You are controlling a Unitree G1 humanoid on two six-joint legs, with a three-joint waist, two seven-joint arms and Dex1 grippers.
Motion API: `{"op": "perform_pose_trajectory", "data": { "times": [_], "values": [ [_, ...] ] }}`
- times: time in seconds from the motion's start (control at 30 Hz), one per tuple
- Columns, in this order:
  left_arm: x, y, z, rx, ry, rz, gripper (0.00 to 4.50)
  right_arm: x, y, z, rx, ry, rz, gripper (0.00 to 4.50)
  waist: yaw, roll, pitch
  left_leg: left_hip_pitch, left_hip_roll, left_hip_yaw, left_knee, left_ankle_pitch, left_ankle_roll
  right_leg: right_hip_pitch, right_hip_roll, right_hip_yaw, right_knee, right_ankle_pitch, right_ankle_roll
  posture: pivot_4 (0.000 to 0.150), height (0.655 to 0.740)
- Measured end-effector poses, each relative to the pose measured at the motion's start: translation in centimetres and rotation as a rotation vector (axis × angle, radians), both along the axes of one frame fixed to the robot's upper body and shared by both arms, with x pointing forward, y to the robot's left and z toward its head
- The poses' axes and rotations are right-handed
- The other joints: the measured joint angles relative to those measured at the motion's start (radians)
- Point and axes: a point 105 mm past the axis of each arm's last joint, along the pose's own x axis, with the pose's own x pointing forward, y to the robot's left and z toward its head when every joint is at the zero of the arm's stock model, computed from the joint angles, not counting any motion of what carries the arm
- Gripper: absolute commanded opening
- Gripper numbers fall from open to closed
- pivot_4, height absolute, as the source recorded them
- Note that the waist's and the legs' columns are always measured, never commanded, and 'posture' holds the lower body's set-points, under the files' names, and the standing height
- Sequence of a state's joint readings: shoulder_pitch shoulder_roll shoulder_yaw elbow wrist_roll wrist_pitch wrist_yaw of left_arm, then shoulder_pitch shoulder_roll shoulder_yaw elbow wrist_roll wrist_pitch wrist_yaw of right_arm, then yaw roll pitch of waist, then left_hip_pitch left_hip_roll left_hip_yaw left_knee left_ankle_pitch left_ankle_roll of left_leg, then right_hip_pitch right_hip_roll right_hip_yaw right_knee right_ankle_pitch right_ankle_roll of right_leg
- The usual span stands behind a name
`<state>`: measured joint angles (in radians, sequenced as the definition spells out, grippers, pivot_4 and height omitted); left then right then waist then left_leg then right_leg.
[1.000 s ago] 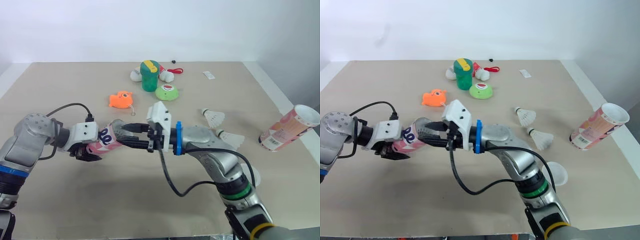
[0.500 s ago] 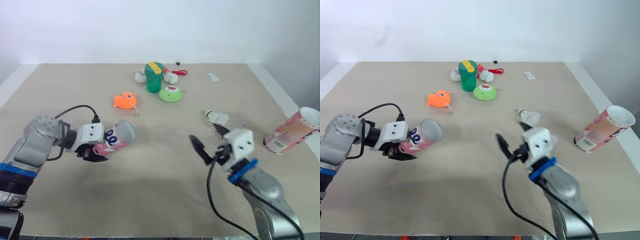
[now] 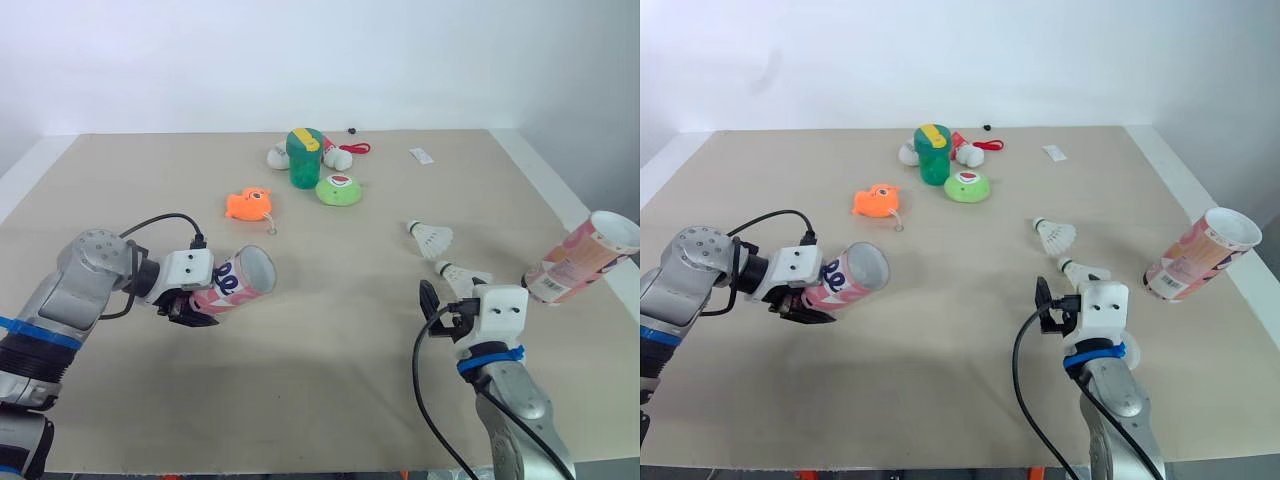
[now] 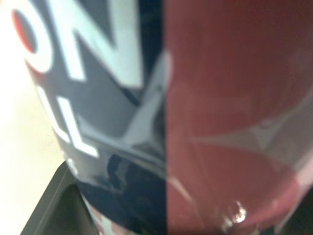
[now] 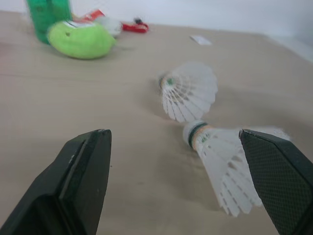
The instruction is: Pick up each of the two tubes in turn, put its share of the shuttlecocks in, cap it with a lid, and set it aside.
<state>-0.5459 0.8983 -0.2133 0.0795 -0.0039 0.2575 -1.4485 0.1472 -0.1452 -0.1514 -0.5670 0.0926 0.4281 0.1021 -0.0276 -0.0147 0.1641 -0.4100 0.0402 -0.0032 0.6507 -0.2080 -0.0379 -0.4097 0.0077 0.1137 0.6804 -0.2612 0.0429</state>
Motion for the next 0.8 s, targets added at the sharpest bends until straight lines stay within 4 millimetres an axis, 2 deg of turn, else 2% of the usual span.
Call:
{"op": "perform_pose_trajectory", "data": {
  "times": [0.13, 0.43, 0.63, 0.8],
  "values": [
    [-0.1, 0.0, 0.1, 0.0, 0.0, 0.0, 3.24, 0.2, -0.1, -0.7, 0.027, 0.029, -0.029, 4.46, 0.0, 0.0, 0.0, 0.0, -0.001, -0.001, -0.002, 0.0, 0.0, 0.0, -0.001, 0.0, 0.0, -0.001, 0.0, 0.15, 0.74],
    [-0.4, 0.2, 0.0, -0.005, -0.002, 0.012, 3.24, 0.1, 0.1, -0.6, 0.021, 0.013, 0.0, 4.46, -0.001, 0.0, 0.0, 0.002, -0.002, 0.0, -0.007, 0.0, 0.0, 0.0, -0.001, 0.0, 0.0, -0.004, -0.001, 0.15, 0.74],
    [-0.6, 0.2, 0.0, -0.003, 0.002, 0.012, 3.24, -0.9, 0.1, 1.7, -0.026, -0.105, 0.016, 4.46, -0.001, 0.0, 0.0, 0.003, -0.004, -0.002, -0.012, 0.0, 0.0, 0.0, -0.003, -0.001, 0.0, -0.007, -0.002, 0.15, 0.74],
    [-0.6, 0.1, 0.0, -0.004, 0.003, 0.011, 3.24, -0.9, -0.8, 2.1, -0.021, -0.119, -0.022, 4.46, -0.003, 0.0, 0.0, 0.003, -0.006, -0.002, -0.012, 0.0, 0.0, 0.0, -0.005, -0.001, 0.0, -0.007, -0.001, 0.15, 0.74]
  ]
}}
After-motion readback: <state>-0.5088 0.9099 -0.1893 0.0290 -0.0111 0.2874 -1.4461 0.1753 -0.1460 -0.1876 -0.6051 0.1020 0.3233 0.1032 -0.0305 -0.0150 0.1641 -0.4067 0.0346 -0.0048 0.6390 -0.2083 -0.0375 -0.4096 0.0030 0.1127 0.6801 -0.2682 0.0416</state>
